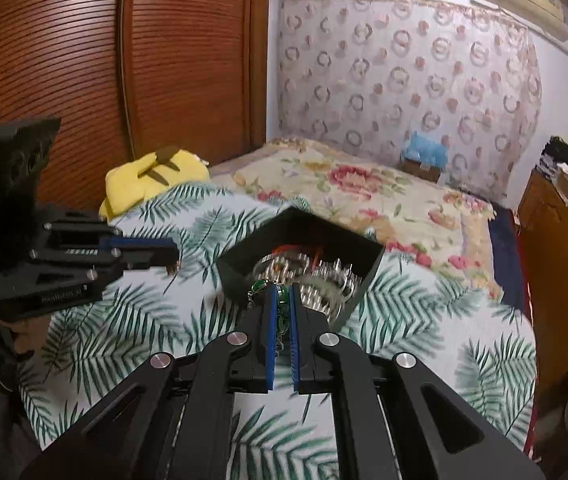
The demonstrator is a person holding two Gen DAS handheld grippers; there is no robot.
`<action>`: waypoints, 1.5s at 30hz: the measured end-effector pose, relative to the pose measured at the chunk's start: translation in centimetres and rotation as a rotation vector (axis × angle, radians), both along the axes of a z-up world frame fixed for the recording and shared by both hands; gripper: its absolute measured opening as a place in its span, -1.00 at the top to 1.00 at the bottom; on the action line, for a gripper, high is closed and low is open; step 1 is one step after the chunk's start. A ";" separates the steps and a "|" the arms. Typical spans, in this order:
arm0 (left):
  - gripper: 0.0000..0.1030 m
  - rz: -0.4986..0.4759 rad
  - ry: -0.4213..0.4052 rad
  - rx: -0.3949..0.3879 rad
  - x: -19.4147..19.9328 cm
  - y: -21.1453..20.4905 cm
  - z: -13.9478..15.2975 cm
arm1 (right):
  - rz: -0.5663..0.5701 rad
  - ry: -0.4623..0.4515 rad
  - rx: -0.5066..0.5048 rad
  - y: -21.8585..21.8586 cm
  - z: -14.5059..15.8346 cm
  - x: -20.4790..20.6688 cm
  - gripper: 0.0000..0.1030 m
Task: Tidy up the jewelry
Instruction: 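Carry the earring into the black box and open the right tool, then move both open tools back to the wooden bead bracelet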
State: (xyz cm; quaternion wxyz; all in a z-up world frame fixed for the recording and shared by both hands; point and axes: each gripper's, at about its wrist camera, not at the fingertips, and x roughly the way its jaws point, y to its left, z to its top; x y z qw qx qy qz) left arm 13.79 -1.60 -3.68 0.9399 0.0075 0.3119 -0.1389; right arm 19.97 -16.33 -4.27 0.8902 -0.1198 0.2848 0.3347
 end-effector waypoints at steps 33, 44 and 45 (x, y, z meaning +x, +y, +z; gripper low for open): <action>0.58 -0.019 0.049 -0.022 8.5 -1.4 0.0 | -0.059 0.021 -0.017 -0.5 -2.8 5.3 0.48; 0.35 -0.070 0.087 0.003 3.0 -1.8 -1.7 | -0.042 0.097 -0.007 -1.8 -4.7 0.0 0.48; 0.35 -0.080 0.103 0.007 2.3 -1.9 -2.2 | -0.038 0.104 -0.010 -1.8 -4.9 -0.4 0.48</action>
